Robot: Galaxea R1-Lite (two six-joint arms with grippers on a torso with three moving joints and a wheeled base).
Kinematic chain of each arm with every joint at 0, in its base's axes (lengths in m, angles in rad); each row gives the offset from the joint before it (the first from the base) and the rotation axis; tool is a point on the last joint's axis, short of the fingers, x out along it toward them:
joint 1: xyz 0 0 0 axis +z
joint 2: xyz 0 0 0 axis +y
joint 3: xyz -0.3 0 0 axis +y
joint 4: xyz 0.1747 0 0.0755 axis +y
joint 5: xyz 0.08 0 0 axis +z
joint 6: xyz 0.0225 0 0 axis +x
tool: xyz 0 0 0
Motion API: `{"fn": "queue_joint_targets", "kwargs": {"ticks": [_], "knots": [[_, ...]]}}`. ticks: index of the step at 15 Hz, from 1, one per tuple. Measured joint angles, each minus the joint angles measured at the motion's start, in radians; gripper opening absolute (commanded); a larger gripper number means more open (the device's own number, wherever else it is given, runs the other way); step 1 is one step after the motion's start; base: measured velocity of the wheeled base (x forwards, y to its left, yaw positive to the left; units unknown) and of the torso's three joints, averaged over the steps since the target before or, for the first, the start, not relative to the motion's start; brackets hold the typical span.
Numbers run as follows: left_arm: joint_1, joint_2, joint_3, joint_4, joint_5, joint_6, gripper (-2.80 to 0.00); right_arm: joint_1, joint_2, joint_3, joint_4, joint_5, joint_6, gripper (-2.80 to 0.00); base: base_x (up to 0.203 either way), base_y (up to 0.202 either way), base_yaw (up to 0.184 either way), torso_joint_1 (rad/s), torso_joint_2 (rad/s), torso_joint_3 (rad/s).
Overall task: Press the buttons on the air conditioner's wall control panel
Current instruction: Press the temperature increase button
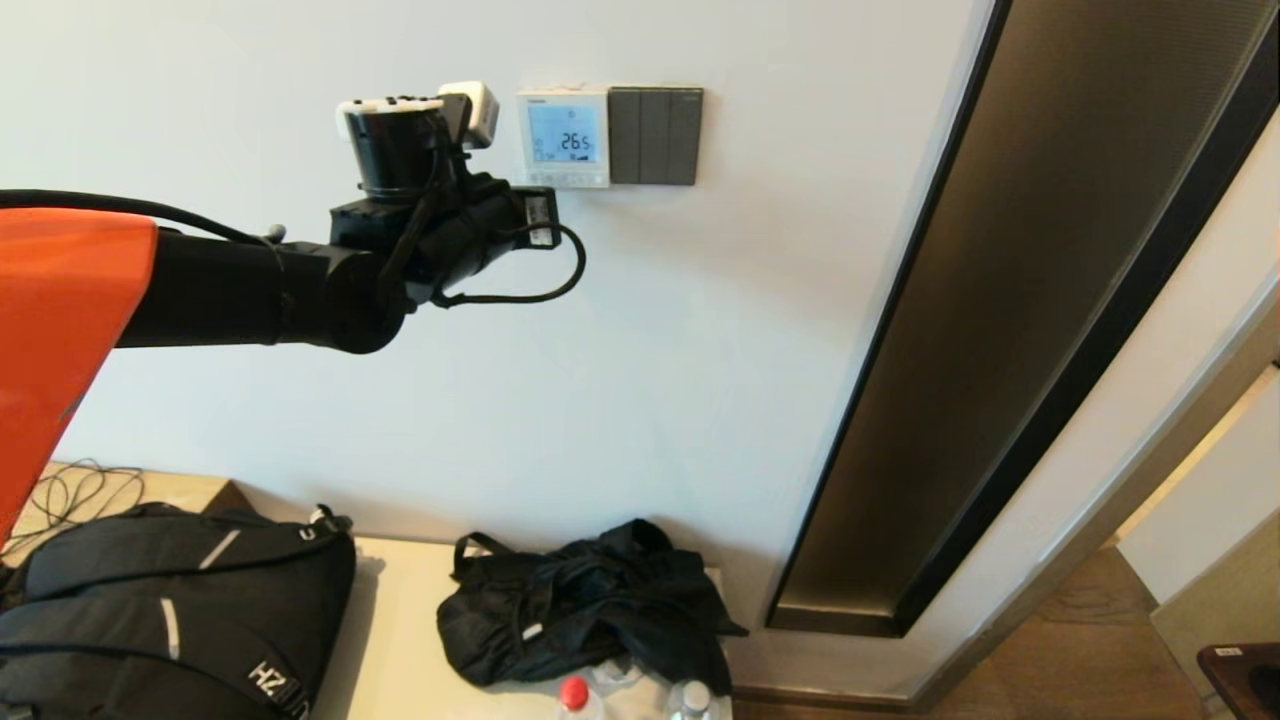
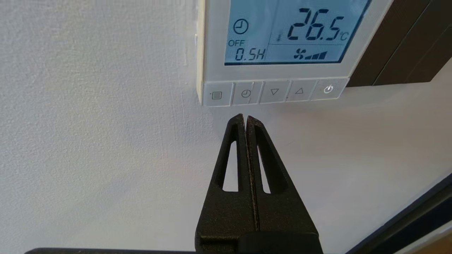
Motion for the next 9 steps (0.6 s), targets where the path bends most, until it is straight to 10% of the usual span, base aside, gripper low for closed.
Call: {"fn": "queue_joint_targets", "kwargs": {"ticks": [9], "knots": [[-0.001,0.013,-0.035,0.014,0.0,0.0,-2.8,0.0,0.0,0.0,0.0,0.0,0.0,-2.8,0.0,0.0,0.0,0.0,0.0,0.0]]}}
